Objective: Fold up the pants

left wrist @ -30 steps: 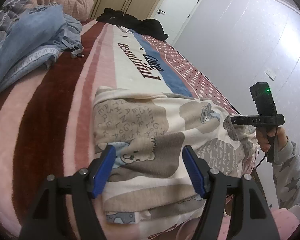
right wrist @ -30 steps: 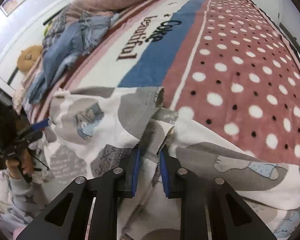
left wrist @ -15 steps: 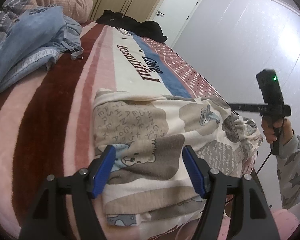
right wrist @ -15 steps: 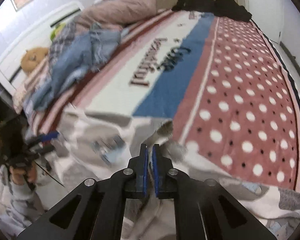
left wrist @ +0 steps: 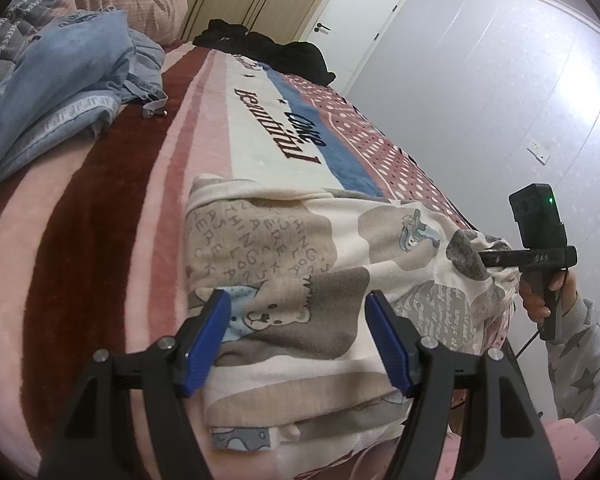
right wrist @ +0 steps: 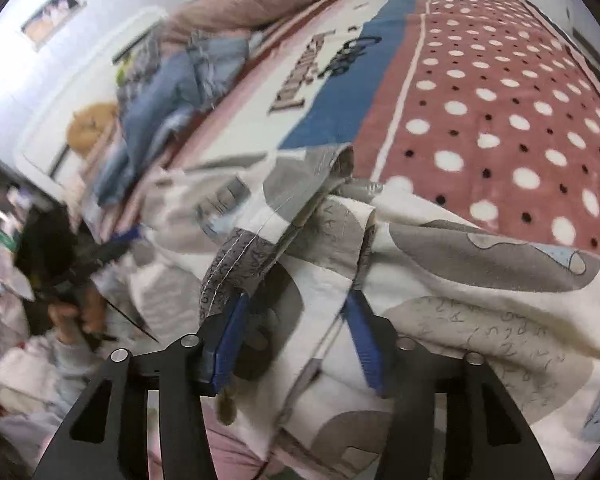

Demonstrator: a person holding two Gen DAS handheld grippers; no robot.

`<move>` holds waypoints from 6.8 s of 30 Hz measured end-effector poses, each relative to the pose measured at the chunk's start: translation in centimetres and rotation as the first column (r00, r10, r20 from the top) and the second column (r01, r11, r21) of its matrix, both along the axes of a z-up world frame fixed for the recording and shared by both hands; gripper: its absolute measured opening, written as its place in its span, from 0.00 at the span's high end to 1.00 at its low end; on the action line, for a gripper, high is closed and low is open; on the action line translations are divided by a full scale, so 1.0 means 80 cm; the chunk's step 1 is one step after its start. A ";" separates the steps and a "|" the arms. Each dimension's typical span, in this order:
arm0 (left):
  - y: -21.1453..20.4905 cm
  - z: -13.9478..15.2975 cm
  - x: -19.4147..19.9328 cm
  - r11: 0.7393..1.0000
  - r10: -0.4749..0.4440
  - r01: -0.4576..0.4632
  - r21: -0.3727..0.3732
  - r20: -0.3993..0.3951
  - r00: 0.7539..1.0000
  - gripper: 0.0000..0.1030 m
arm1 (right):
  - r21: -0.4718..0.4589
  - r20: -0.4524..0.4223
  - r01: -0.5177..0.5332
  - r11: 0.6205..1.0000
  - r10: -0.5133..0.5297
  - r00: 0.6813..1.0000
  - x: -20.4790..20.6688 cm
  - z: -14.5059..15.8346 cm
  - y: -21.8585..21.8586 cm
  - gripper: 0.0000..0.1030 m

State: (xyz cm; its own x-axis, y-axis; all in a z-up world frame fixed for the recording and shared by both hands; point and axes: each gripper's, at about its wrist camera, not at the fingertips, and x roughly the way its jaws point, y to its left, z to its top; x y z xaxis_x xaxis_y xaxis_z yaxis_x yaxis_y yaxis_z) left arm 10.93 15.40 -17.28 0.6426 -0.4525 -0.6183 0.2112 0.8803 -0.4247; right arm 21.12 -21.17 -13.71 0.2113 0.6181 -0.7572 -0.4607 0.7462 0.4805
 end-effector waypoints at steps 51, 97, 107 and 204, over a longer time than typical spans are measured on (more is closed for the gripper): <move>-0.029 0.026 -0.026 0.996 -0.071 0.069 0.049 0.038 0.997 0.36 | -0.336 0.296 -0.005 0.942 0.110 0.949 -0.061 0.018 0.057 0.55; -0.085 0.005 -0.047 0.905 -0.206 0.174 0.388 0.041 0.978 0.37 | 0.058 0.098 0.023 0.998 -0.029 0.995 -0.061 0.044 0.010 0.96; -0.076 0.009 -0.061 0.898 -0.151 0.091 0.430 0.108 0.983 0.96 | 0.079 0.101 0.058 0.995 -0.066 0.993 -0.059 0.053 -0.004 0.96; -0.097 -0.017 0.055 0.896 -0.035 -0.099 -0.433 -0.291 0.956 0.23 | 0.137 0.271 0.150 0.979 -0.182 0.945 -0.050 0.028 -0.006 0.72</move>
State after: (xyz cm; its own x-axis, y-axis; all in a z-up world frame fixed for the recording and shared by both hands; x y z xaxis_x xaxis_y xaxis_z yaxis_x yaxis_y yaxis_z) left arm 15.33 7.60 -18.63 0.4888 -0.7017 -0.5183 -0.0022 0.5932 -0.8051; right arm 17.09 -21.63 -11.47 0.5123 0.6341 -0.5792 -0.4635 0.7719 0.4352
